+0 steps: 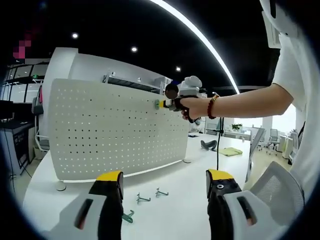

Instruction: Insert the hook assembly into the mounting plate slot until the hook locks in place.

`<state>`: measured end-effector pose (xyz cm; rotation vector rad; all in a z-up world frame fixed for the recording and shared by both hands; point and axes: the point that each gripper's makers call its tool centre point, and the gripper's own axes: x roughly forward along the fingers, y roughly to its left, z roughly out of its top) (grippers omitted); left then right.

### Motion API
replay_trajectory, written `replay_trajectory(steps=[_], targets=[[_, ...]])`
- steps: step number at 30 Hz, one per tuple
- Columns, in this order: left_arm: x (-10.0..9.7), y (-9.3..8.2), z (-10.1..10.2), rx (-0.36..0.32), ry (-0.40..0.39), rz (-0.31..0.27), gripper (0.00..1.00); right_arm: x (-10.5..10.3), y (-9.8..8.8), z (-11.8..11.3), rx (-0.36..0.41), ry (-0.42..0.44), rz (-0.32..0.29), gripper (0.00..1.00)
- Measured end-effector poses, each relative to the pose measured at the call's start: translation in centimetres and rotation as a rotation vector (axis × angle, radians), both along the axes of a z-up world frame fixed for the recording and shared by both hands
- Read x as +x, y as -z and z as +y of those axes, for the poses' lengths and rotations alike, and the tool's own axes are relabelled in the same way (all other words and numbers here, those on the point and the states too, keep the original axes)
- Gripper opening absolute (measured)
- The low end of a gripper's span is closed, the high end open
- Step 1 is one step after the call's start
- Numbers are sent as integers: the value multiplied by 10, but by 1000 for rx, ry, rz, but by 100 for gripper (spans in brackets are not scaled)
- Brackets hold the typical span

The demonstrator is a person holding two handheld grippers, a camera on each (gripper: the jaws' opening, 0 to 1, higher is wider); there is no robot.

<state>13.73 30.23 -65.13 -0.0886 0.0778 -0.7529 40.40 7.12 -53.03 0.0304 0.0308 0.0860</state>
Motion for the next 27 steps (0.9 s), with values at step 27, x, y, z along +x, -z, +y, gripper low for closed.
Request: replay_trajectory(steps=[27], targets=[[9, 6, 4, 3, -30, 46, 64, -2, 5, 3, -2, 1, -8, 6]])
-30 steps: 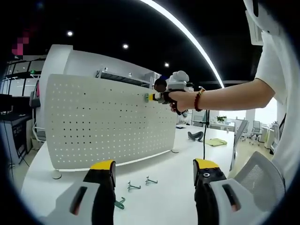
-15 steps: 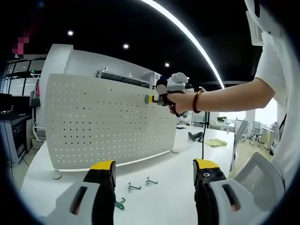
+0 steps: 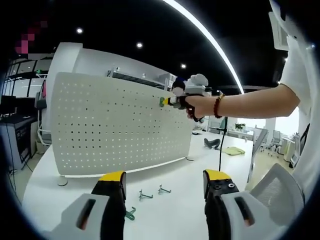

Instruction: Insert the hook assembly into the mounting plate slot until the hook locks in place.

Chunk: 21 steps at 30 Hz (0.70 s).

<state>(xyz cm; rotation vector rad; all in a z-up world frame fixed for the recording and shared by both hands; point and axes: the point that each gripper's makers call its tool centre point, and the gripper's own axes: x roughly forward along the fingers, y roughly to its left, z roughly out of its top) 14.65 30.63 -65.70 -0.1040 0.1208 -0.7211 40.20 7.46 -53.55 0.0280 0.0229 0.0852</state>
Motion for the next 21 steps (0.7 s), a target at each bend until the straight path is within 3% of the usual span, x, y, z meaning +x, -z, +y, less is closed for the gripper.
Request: replay_trajectory(steps=[12, 18, 21], targets=[[11, 17, 0, 37, -20, 47, 63, -15, 6, -5, 28, -16, 11, 15], [15, 33, 5, 30, -50, 114, 61, -26, 17, -2, 34, -39, 27, 17], [17, 47, 10, 75, -84, 174, 61, -32, 23, -2, 52, -48, 35, 17]])
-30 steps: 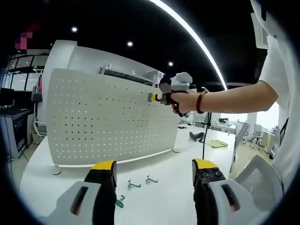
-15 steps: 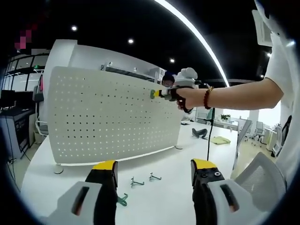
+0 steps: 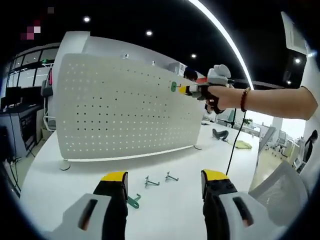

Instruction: Insert the hook assembly into the mounting plate slot until the hook locks in place.

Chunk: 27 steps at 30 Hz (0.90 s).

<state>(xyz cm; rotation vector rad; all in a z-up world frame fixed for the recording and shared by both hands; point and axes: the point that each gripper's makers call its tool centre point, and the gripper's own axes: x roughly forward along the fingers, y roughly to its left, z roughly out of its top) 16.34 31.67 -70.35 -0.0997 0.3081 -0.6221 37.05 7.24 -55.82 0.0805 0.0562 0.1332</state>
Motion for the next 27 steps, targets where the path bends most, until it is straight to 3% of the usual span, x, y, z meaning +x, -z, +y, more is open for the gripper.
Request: replay_trajectory(steps=[3, 5, 11, 19, 27], targets=[[4, 9, 2, 48, -3, 6, 59, -9, 4, 2, 23, -21, -4, 17], [4, 14, 1, 38, 1, 41, 60, -14, 8, 3, 44, -36, -3, 17], [9, 19, -4, 77, 18, 64, 58, -30, 22, 9, 35, -73, 19, 20], [18, 37, -1, 142, 21, 107, 56, -47, 24, 20, 32, -135, 12, 22], [23, 51, -4, 152, 30, 145, 55, -70, 37, 33, 51, -184, 23, 25]])
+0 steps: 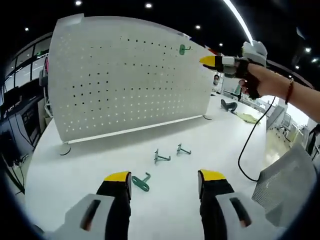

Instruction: Insert the hook assembly into the mounting plate slot until the hook locks in place.

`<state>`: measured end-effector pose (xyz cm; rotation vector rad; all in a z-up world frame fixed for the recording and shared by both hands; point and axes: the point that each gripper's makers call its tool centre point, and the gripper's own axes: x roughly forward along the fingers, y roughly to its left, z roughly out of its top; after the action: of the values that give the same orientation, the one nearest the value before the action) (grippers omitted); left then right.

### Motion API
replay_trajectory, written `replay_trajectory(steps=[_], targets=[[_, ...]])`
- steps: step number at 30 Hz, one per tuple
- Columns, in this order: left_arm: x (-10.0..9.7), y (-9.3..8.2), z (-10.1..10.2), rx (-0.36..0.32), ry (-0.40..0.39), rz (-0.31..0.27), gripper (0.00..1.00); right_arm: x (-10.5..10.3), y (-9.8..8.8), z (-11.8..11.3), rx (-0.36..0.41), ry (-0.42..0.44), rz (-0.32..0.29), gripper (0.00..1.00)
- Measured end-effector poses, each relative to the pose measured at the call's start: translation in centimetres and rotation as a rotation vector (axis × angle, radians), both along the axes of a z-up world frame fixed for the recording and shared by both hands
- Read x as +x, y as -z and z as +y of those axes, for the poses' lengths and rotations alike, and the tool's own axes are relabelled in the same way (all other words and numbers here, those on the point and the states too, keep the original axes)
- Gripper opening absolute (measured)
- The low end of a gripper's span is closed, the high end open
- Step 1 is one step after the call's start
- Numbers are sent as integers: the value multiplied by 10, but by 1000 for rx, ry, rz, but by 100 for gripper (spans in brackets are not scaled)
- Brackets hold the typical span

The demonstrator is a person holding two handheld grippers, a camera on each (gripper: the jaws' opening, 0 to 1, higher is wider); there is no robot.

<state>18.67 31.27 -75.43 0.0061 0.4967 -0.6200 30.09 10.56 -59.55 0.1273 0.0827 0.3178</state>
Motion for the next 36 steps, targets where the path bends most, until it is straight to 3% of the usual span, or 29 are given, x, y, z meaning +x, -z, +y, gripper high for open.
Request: replay_trajectory(steps=[4, 18, 31, 36], targets=[[2, 4, -1, 1, -10, 13, 55, -10, 13, 4, -2, -13, 22, 25], [1, 44, -3, 39, -16, 115, 49, -51, 39, 10, -5, -52, 67, 25], [7, 61, 3, 63, -80, 198, 39, -90, 66, 12, 17, -67, 127, 24], [12, 64, 3, 97, -84, 187, 36, -104, 82, 12, 24, -63, 166, 24]])
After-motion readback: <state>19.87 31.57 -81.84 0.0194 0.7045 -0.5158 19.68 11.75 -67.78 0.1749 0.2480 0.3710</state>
